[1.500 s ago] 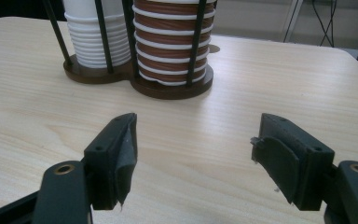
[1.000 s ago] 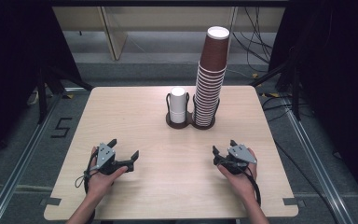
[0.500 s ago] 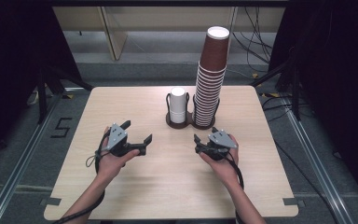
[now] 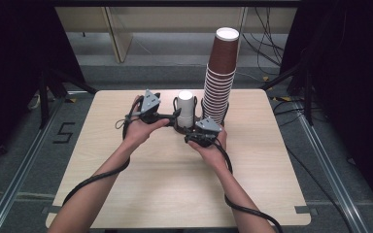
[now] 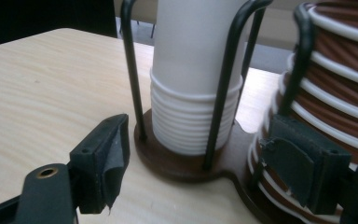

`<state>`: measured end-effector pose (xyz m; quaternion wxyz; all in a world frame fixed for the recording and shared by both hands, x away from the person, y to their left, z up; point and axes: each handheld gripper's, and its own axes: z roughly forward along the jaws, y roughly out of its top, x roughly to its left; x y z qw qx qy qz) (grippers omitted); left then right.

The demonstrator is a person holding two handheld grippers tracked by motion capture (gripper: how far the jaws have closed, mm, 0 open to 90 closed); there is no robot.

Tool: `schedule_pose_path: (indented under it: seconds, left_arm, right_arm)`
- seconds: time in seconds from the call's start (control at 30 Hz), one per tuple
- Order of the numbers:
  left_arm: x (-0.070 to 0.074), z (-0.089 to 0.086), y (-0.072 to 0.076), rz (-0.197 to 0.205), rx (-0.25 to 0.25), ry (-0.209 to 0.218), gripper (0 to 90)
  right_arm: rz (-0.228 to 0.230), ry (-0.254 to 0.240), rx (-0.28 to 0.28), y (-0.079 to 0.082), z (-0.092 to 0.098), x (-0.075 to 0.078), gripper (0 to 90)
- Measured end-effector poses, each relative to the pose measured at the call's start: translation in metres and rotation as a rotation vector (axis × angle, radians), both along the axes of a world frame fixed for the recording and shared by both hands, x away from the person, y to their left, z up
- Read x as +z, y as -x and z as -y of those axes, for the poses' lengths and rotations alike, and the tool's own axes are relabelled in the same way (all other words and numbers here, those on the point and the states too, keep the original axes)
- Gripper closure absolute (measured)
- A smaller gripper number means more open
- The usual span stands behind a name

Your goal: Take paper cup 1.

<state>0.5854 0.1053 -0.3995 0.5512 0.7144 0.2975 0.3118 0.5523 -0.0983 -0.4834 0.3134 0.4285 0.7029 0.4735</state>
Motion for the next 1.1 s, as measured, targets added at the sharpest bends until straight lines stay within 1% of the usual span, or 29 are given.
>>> schedule_pose_path:
  seconds: [0.03,0.07,0.1,0.13,0.17,0.2,0.23,0.27,0.3,0.4,0.43,0.47,0.5,0.53,0.57,0.63,0.67,0.7,0.73,0.77,0.83,0.87,0.9,0.93,0.97,1.0,1.03,1.07,1.1]
  left_arm:
    - [0.0,0.003,-0.004,-0.004,0.0,-0.003,2.8]
    - [0.001,0.005,-0.009,-0.009,-0.002,-0.009,3.1]
    - [0.001,0.008,-0.013,-0.013,0.0,-0.016,3.3]
    - [0.001,0.011,-0.018,-0.017,0.0,-0.02,3.8]
    - [0.001,0.014,-0.022,-0.027,-0.007,-0.024,4.5]
    - [0.001,0.014,-0.022,-0.027,-0.007,-0.024,4.9]
    - [0.001,0.017,-0.025,-0.033,-0.012,-0.025,4.9]
    - [0.002,0.021,-0.031,-0.045,-0.021,-0.024,5.9]
    - [0.002,0.021,-0.031,-0.045,-0.021,-0.024,6.5]
    - [0.002,0.026,-0.039,-0.059,-0.017,-0.023,8.3]
    - [0.001,0.027,-0.04,-0.06,-0.017,-0.022,9.6]
    - [0.0,0.028,-0.041,-0.063,-0.02,-0.024,10.8]
    - [0.0,0.028,-0.041,-0.063,-0.02,-0.024,11.4]
    - [-0.001,0.03,-0.042,-0.07,-0.024,-0.031,11.5]
    - [-0.002,0.032,-0.043,-0.073,-0.025,-0.034,11.7]
    - [-0.004,0.034,-0.044,-0.079,-0.026,-0.04,12.0]
    - [-0.005,0.035,-0.044,-0.081,-0.027,-0.037,12.4]
    - [-0.005,0.036,-0.045,-0.084,-0.028,-0.035,13.0]
    - [-0.006,0.037,-0.046,-0.086,-0.031,-0.034,13.8]
    - [-0.006,0.038,-0.046,-0.088,-0.031,-0.037,14.0]
    - [-0.007,0.039,-0.047,-0.09,-0.03,-0.033,14.1]
    - [-0.008,0.04,-0.049,-0.094,-0.026,-0.031,14.2]
    - [-0.008,0.041,-0.051,-0.099,-0.021,-0.035,14.2]
    - [-0.009,0.041,-0.051,-0.103,-0.023,-0.033,14.3]
    - [-0.009,0.042,-0.052,-0.104,-0.024,-0.034,14.3]
    - [-0.009,0.042,-0.052,-0.104,-0.023,-0.036,14.3]
    - [-0.009,0.043,-0.053,-0.105,-0.024,-0.04,14.4]
    - [-0.009,0.043,-0.053,-0.106,-0.023,-0.04,14.5]
    - [-0.009,0.043,-0.054,-0.107,-0.023,-0.038,14.6]
  right_arm:
    - [-0.026,-0.025,-0.01,-0.004,-0.004,-0.001,23.3]
    - [-0.021,-0.018,-0.008,-0.007,-0.004,-0.001,23.4]
    - [-0.019,-0.04,-0.007,-0.01,-0.007,-0.002,23.6]
    - [-0.026,-0.032,-0.01,-0.012,-0.008,-0.002,23.8]
    - [-0.009,-0.021,0.002,-0.016,-0.008,-0.003,24.1]
    - [-0.009,-0.021,0.002,-0.016,-0.008,-0.003,24.1]
    - [-0.031,-0.035,-0.011,-0.017,-0.011,-0.004,24.3]
    - [-0.042,-0.029,-0.01,-0.02,-0.012,-0.004,24.6]
    - [-0.046,-0.044,-0.007,-0.02,-0.014,-0.005,24.9]
    - [-0.041,-0.048,-0.016,-0.022,-0.017,-0.005,25.5]
    - [-0.036,-0.053,-0.014,-0.023,-0.018,-0.005,25.7]
    - [-0.042,-0.051,-0.014,-0.023,-0.018,-0.005,25.7]
    - [-0.046,-0.065,-0.007,-0.024,-0.019,-0.006,25.8]
    - [-0.052,-0.064,-0.017,-0.024,-0.018,-0.006,26.0]
    - [-0.043,-0.071,-0.021,-0.026,-0.019,-0.007,26.1]
    - [-0.052,-0.073,-0.034,-0.026,-0.019,-0.007,26.8]
    - [-0.045,-0.069,-0.039,-0.027,-0.019,-0.007,27.3]
    - [-0.037,-0.066,-0.03,-0.028,-0.019,-0.007,27.7]
    - [-0.037,-0.057,-0.033,-0.029,-0.019,-0.007,28.0]
    - [-0.044,-0.068,-0.038,-0.029,-0.021,-0.007,28.3]
    - [-0.037,-0.051,-0.054,-0.03,-0.022,-0.007,28.4]
    - [-0.046,-0.056,-0.054,-0.031,-0.023,-0.008,28.5]
    - [-0.056,-0.048,-0.06,-0.031,-0.023,-0.008,28.5]
    - [-0.056,-0.041,-0.067,-0.031,-0.023,-0.009,28.6]
    - [-0.053,-0.059,-0.059,-0.032,-0.025,-0.01,28.4]
    - [-0.054,-0.053,-0.067,-0.032,-0.025,-0.01,28.3]
    - [-0.045,-0.039,-0.073,-0.033,-0.025,-0.011,28.4]
    - [-0.049,-0.048,-0.072,-0.033,-0.026,-0.011,28.5]
    - [-0.043,-0.04,-0.066,-0.035,-0.025,-0.012,28.6]
